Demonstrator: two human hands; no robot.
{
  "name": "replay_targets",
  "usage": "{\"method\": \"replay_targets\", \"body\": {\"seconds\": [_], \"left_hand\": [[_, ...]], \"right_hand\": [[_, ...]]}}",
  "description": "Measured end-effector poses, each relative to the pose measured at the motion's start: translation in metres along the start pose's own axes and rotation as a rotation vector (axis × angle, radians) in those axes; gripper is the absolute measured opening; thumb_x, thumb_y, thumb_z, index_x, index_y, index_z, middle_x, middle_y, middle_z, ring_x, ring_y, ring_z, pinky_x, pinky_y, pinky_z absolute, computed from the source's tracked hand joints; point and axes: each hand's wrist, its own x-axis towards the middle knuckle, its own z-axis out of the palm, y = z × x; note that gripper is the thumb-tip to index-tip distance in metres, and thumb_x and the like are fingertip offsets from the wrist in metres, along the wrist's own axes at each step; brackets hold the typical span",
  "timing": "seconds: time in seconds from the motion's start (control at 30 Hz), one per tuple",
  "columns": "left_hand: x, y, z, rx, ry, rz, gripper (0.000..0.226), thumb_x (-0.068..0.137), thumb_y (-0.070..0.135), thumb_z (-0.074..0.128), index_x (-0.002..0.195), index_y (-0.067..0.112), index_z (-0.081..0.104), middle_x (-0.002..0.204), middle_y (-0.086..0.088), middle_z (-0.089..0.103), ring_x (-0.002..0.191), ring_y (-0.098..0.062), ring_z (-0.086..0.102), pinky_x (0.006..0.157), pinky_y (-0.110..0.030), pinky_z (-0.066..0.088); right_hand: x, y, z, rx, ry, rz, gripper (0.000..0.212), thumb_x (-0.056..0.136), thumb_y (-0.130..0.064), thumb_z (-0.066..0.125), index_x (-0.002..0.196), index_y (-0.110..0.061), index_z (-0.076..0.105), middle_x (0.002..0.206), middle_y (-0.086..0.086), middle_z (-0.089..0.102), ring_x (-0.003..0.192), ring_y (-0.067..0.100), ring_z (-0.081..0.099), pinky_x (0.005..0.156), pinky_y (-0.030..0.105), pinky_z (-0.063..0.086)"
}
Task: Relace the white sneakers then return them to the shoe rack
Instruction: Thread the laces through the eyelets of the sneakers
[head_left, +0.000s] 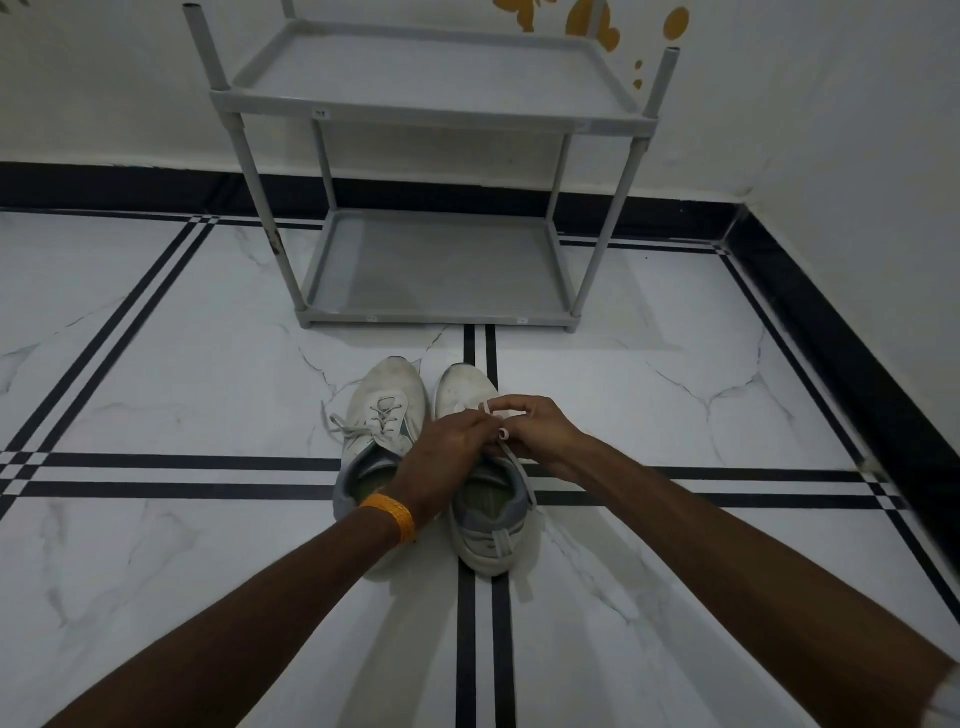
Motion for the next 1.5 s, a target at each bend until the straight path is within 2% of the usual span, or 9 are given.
{"method": "replay_targets", "body": {"seconds": [0.13, 0.3, 0.5, 0.67, 0.83, 1.0, 1.17, 1.4, 1.5], "left_hand": [[0.001, 0.002, 0.005, 0.102, -0.027, 0.062, 0.032, 0.099, 0.025, 0.048, 0.126, 0.013, 0.06, 0.121, -0.009, 0.064, 0.111, -0.022, 0.06, 0.099, -0.032, 0.048], [0.012, 0.001, 0.001, -0.24, 0.271, -0.189, 0.02, 0.092, 0.01, 0.058, 0.105, 0.01, 0.073, 0.094, -0.012, 0.074, 0.083, -0.019, 0.066, 0.075, -0.024, 0.052], [0.013, 0.0, 0.0, -0.014, 0.035, -0.13, 0.026, 0.092, 0.011, 0.055, 0.113, 0.013, 0.07, 0.097, -0.01, 0.064, 0.085, -0.022, 0.06, 0.075, -0.031, 0.05], [0.017, -0.004, 0.001, -0.075, 0.004, -0.147, 0.025, 0.09, 0.011, 0.059, 0.111, 0.014, 0.073, 0.091, -0.012, 0.067, 0.079, -0.019, 0.059, 0.074, -0.03, 0.05], [0.028, -0.014, -0.01, -0.373, 0.047, -0.39, 0.016, 0.072, 0.021, 0.083, 0.084, 0.012, 0.076, 0.076, -0.005, 0.075, 0.066, -0.01, 0.069, 0.067, -0.025, 0.056], [0.035, -0.019, -0.009, -0.639, -0.009, -0.807, 0.056, 0.066, 0.024, 0.087, 0.104, 0.011, 0.048, 0.093, -0.01, 0.063, 0.078, -0.02, 0.063, 0.054, -0.024, 0.047], [0.039, -0.018, -0.013, -0.736, -0.152, -0.684, 0.017, 0.081, 0.013, 0.075, 0.088, 0.003, 0.064, 0.073, -0.011, 0.062, 0.063, -0.017, 0.059, 0.055, -0.022, 0.051], [0.029, -0.021, -0.001, -0.744, -0.033, -0.621, 0.02, 0.082, 0.014, 0.074, 0.081, 0.004, 0.058, 0.067, -0.013, 0.064, 0.058, -0.018, 0.061, 0.058, -0.029, 0.053], [0.026, -0.023, 0.001, -0.516, 0.012, -0.473, 0.02, 0.083, 0.022, 0.072, 0.076, 0.009, 0.059, 0.07, -0.009, 0.068, 0.063, -0.018, 0.063, 0.063, -0.033, 0.053]], "right_hand": [[-0.004, -0.002, -0.002, 0.025, -0.001, 0.009, 0.031, 0.085, 0.011, 0.061, 0.112, -0.003, 0.07, 0.096, 0.017, 0.069, 0.078, 0.024, 0.069, 0.068, 0.029, 0.06], [-0.007, -0.006, 0.001, 0.004, -0.081, -0.002, 0.032, 0.08, 0.013, 0.067, 0.11, 0.001, 0.069, 0.094, 0.025, 0.071, 0.075, 0.03, 0.072, 0.071, 0.033, 0.062], [-0.006, -0.01, 0.003, -0.053, -0.06, -0.009, 0.032, 0.079, 0.012, 0.07, 0.109, -0.001, 0.068, 0.089, 0.02, 0.07, 0.065, 0.024, 0.073, 0.066, 0.031, 0.062], [-0.009, -0.013, 0.0, -0.149, -0.13, -0.031, 0.037, 0.081, 0.012, 0.068, 0.116, -0.001, 0.065, 0.1, 0.031, 0.069, 0.08, 0.033, 0.071, 0.074, 0.035, 0.063], [-0.012, -0.017, -0.002, -0.127, -0.215, -0.05, 0.039, 0.08, 0.014, 0.069, 0.117, 0.004, 0.063, 0.101, 0.036, 0.068, 0.078, 0.029, 0.073, 0.071, 0.032, 0.062], [-0.012, -0.018, 0.0, -0.175, -0.214, -0.094, 0.041, 0.079, 0.015, 0.069, 0.118, 0.005, 0.062, 0.089, 0.03, 0.071, 0.068, 0.026, 0.073, 0.068, 0.032, 0.062], [-0.011, -0.014, 0.001, -0.252, -0.21, -0.178, 0.036, 0.081, 0.012, 0.068, 0.114, 0.0, 0.064, 0.088, 0.033, 0.071, 0.079, 0.04, 0.071, 0.08, 0.045, 0.061], [-0.017, -0.017, -0.003, -0.261, -0.235, -0.173, 0.04, 0.086, 0.012, 0.061, 0.116, -0.007, 0.043, 0.089, 0.031, 0.07, 0.072, 0.03, 0.073, 0.065, 0.033, 0.061], [-0.016, -0.015, -0.001, -0.254, -0.162, -0.157, 0.033, 0.085, 0.012, 0.061, 0.111, -0.001, 0.045, 0.086, 0.03, 0.07, 0.072, 0.033, 0.072, 0.069, 0.04, 0.062]]}}
